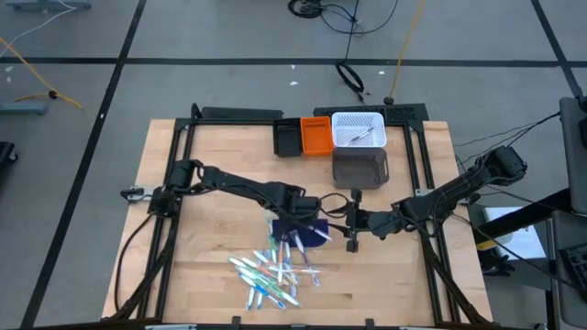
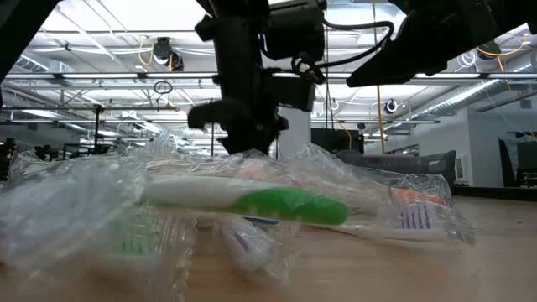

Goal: Pick & Place Toothbrushes
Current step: Put the purple toothbrush into the white bin

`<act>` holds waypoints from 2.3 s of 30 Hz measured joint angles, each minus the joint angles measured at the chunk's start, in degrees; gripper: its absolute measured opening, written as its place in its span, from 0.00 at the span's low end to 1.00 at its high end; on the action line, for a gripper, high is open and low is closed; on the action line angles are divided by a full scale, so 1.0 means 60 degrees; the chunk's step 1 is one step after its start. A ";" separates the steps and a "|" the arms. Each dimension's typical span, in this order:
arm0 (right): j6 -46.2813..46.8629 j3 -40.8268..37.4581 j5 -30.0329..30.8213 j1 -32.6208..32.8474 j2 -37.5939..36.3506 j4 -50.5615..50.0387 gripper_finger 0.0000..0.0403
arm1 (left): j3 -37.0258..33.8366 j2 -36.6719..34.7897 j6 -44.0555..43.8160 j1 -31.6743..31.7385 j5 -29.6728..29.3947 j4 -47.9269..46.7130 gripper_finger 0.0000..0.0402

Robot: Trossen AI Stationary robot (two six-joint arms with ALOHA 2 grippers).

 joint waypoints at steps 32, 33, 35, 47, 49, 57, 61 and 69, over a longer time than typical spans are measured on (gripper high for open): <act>-0.1348 0.0000 0.0112 -0.0877 -0.0007 0.3296 0.38 | -0.0910 -0.5141 -0.1926 -0.1222 -0.3253 0.1932 0.00; -0.1534 0.0000 0.0109 -0.0896 -0.0007 0.3521 0.38 | -0.1058 -0.5129 -0.1956 -0.1219 -0.3274 0.2087 0.00; -0.1908 0.0000 0.0098 -0.0900 -0.0007 0.4024 0.38 | -0.1255 -0.5103 -0.1970 -0.1197 -0.3305 0.2415 0.00; -0.2830 0.0000 0.0044 -0.0896 -0.0007 0.5515 0.38 | -0.1960 -0.5128 -0.1912 -0.0904 -0.3439 0.4105 0.00; -0.2846 0.0000 0.0040 -0.0896 -0.0007 0.5522 0.35 | -0.1960 -0.5124 -0.1912 -0.0864 -0.3436 0.4231 0.00; -0.3540 0.0000 0.0040 -0.0878 -0.0004 0.6129 0.03 | -0.1960 -0.5124 -0.1915 -0.0838 -0.3428 0.4434 0.00; -0.3532 0.0000 0.0058 -0.0878 0.0000 0.6222 0.02 | -0.1960 -0.5124 -0.1958 -0.0838 -0.3428 0.4411 0.00; -0.3585 0.0000 0.0058 -0.0878 0.0000 0.6225 0.00 | -0.1956 -0.5124 -0.2004 -0.0838 -0.3500 0.4409 0.00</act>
